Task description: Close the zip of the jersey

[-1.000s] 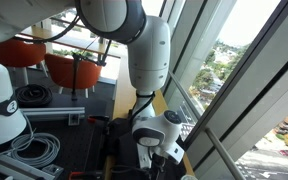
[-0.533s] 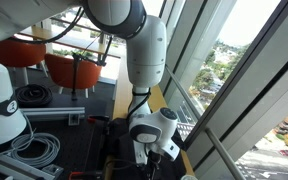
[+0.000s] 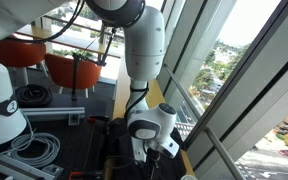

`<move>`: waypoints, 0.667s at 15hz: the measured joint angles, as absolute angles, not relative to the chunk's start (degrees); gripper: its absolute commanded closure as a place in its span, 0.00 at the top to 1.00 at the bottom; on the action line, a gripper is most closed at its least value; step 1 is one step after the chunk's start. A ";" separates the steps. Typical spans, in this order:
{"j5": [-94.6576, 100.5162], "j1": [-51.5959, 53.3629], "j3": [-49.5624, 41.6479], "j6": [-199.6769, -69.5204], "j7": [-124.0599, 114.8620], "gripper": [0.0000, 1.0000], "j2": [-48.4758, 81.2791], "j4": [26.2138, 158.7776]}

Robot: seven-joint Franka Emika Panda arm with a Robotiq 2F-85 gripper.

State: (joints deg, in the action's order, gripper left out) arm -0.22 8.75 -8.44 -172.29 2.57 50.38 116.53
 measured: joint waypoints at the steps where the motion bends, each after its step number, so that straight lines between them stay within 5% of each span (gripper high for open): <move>1: -0.15 9.13 -8.86 -172.29 2.57 1.00 49.88 117.13; 10: 1.08 9.73 -11.46 -172.30 2.56 1.00 46.37 120.09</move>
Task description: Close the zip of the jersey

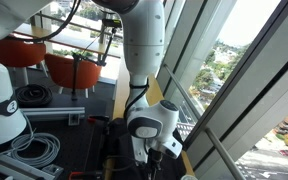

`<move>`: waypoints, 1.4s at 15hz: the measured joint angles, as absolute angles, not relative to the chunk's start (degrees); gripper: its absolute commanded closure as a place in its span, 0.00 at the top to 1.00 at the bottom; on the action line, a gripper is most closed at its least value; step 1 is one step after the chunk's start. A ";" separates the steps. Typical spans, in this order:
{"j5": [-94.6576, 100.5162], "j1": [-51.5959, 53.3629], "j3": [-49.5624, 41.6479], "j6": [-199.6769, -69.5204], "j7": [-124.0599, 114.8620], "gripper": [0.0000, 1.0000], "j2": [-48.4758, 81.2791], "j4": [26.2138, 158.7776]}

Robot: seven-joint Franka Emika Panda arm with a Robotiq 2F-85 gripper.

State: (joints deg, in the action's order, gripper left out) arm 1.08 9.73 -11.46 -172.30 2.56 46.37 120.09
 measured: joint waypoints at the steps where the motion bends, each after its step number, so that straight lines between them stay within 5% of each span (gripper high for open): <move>1: 1.08 9.70 -11.59 -172.30 2.56 1.00 46.19 120.49; 21: 1.10 2.03 -4.84 -172.32 2.68 1.00 46.49 119.31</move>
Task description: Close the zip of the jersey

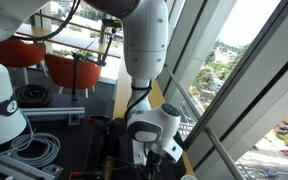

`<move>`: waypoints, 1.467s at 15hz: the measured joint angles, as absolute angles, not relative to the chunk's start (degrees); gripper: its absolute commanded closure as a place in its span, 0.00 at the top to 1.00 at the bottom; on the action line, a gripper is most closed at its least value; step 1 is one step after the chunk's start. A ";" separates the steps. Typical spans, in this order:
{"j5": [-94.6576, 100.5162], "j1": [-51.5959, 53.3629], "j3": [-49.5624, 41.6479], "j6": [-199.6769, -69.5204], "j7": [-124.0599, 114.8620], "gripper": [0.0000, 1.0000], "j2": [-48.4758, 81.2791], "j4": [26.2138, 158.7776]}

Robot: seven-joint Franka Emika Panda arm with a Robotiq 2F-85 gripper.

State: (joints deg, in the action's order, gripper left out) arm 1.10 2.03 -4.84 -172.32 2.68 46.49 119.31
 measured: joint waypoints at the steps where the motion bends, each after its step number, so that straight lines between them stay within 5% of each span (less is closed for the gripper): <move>1: 1.10 1.60 -4.52 -172.32 2.69 1.00 46.51 119.28; 10: 1.10 -0.32 -3.71 -172.32 2.69 1.00 47.32 119.00; 11: 1.10 -0.42 -3.71 -172.32 2.69 0.95 47.44 118.81; 12: 1.10 -0.49 -3.71 -172.32 2.69 0.77 47.58 118.61; 22: 1.10 -0.83 -3.67 -172.32 2.74 0.06 49.81 115.91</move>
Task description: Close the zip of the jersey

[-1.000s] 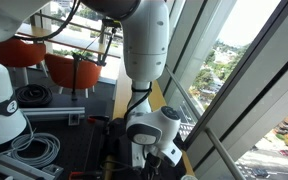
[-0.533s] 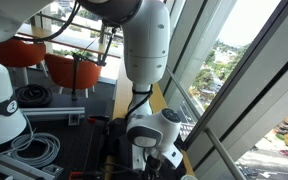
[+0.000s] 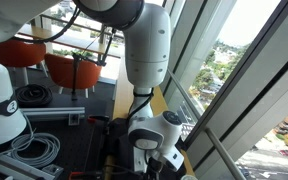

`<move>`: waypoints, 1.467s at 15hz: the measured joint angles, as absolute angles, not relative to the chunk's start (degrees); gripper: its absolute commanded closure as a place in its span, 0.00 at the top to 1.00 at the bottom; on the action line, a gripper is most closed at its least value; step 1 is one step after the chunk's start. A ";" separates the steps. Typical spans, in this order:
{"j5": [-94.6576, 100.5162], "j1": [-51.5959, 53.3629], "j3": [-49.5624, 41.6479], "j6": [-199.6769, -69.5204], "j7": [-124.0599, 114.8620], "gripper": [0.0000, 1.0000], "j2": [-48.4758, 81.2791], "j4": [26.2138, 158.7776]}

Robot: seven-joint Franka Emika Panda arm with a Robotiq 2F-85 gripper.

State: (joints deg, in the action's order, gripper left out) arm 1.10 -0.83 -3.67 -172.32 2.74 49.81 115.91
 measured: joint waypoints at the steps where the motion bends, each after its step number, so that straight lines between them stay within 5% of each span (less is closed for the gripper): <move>1: 1.10 -0.83 -3.61 -172.32 2.74 0.01 49.90 115.65; 22: 1.13 3.96 -3.71 -172.45 2.89 0.02 49.82 115.82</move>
